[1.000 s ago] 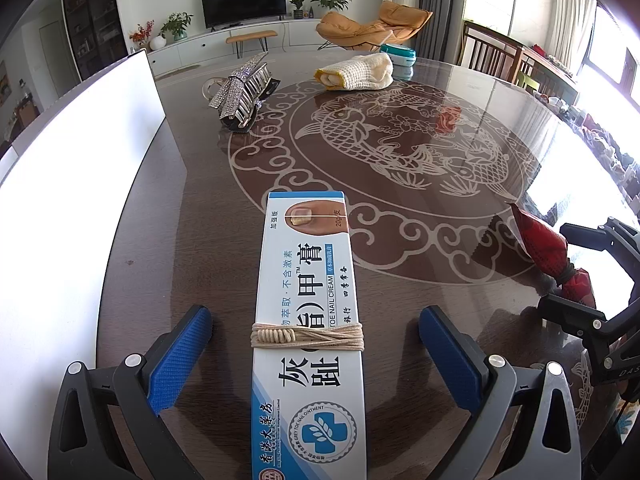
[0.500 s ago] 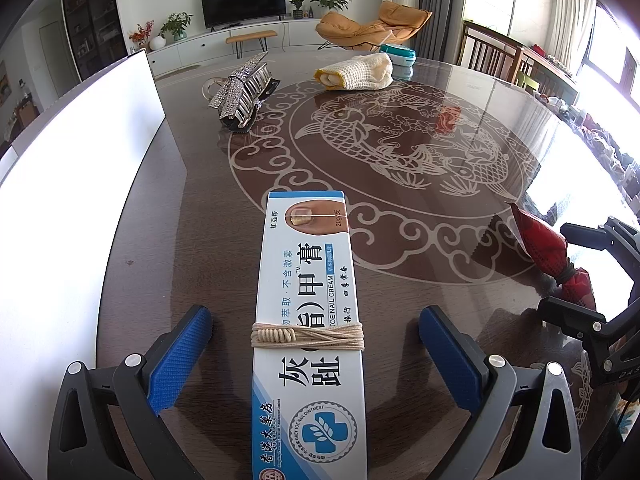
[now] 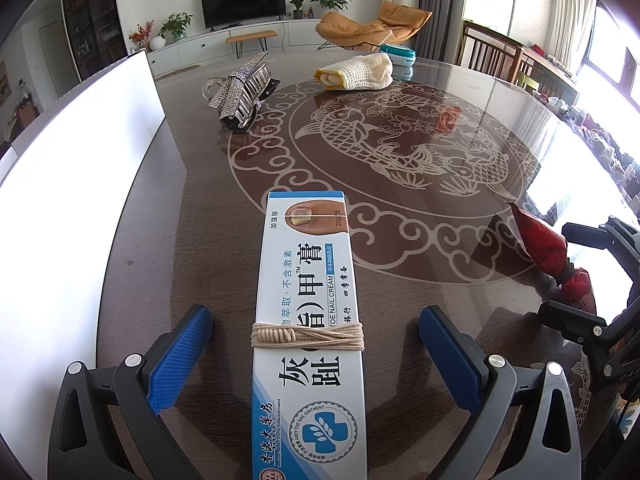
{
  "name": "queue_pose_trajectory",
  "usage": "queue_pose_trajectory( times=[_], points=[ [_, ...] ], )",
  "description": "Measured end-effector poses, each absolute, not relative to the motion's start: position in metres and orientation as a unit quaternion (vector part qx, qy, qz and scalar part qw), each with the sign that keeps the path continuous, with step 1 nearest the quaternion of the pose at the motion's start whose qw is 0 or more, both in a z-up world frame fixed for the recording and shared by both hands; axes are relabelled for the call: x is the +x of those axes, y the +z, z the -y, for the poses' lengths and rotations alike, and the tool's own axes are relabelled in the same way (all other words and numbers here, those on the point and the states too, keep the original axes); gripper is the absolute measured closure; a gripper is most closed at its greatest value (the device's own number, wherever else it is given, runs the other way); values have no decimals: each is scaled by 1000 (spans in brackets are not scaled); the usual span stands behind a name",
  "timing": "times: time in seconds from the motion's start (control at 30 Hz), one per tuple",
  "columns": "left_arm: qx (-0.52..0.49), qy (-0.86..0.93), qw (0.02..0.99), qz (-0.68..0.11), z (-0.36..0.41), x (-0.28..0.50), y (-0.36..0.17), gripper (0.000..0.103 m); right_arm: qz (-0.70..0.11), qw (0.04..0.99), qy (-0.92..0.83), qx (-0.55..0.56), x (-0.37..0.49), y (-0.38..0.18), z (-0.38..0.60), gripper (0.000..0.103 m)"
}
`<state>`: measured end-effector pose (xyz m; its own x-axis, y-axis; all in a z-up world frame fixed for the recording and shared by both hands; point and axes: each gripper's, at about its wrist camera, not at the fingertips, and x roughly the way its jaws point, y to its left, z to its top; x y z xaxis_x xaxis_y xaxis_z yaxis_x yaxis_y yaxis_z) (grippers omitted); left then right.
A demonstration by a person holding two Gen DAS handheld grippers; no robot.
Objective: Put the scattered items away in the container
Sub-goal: 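Lift red candy with right gripper while left tool holds blue box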
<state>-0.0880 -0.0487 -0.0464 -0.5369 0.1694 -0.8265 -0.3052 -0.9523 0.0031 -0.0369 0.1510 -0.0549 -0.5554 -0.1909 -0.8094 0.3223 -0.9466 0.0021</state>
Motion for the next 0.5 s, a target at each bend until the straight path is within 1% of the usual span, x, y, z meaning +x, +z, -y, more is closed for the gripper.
queue_pose_trajectory(
  times=[0.37,0.5],
  points=[
    [-462,872,141,-75,49,-87,-47,0,-71,148,-879,449,-38,-55,-152,2],
    [-486,853,163,-95,47,-94,-45,0,-70,149,-878,448,-37,-55,-152,2]
  ],
)
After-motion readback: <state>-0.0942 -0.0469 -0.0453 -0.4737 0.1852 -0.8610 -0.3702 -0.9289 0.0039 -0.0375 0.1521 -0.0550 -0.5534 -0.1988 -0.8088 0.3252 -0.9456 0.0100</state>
